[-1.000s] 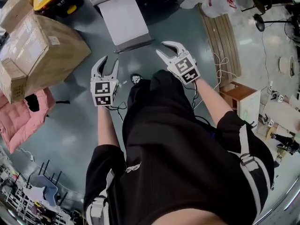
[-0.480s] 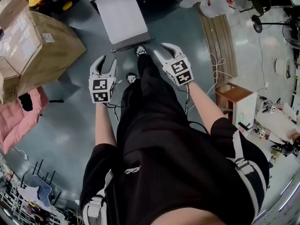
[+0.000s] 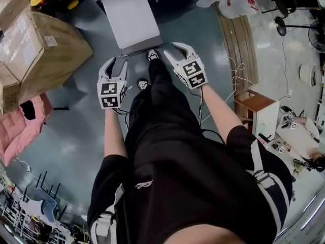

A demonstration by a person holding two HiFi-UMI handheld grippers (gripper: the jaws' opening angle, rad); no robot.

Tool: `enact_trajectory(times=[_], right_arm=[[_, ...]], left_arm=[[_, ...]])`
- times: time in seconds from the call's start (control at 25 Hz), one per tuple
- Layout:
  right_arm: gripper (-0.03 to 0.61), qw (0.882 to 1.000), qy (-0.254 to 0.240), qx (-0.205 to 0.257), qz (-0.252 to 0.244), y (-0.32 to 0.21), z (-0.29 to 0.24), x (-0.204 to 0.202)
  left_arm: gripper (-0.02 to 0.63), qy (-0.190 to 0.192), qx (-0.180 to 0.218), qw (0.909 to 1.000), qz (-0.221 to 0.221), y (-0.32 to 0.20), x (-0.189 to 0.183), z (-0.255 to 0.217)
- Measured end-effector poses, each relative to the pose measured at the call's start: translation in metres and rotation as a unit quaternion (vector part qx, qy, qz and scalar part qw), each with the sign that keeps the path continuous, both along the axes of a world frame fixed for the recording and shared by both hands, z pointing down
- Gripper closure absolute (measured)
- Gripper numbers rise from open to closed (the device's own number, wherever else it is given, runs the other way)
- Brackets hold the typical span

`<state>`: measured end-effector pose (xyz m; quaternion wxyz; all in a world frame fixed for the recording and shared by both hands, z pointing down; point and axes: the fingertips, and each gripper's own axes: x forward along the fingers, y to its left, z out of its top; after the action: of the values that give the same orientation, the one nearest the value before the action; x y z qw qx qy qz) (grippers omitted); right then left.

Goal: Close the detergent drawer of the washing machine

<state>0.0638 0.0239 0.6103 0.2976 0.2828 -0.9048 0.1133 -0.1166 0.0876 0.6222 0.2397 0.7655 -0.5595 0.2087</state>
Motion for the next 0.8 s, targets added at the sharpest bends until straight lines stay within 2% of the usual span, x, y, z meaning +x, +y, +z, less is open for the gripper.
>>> enact_trajectory(times=[0.36,0.52,0.8], right_arm=[[0.431,1.0,0.004,-0.016,-0.016,-0.008,0.009,-0.012],[0.451,1.0,0.001,-0.02,-0.018,-0.01,0.011,-0.015],[0.476,1.0,0.007,-0.02,-0.019,-0.007,0.013,-0.015]], left_arm=[[0.425,0.02,-0.011,0.9997,-0.011,-0.009,0.004,0.004],[0.467,0.017,-0.009,0.9998,-0.012,-0.013,0.005,0.004],[0.471,0.014,-0.009,0.9996,-0.024,-0.012,0.005,0.003]])
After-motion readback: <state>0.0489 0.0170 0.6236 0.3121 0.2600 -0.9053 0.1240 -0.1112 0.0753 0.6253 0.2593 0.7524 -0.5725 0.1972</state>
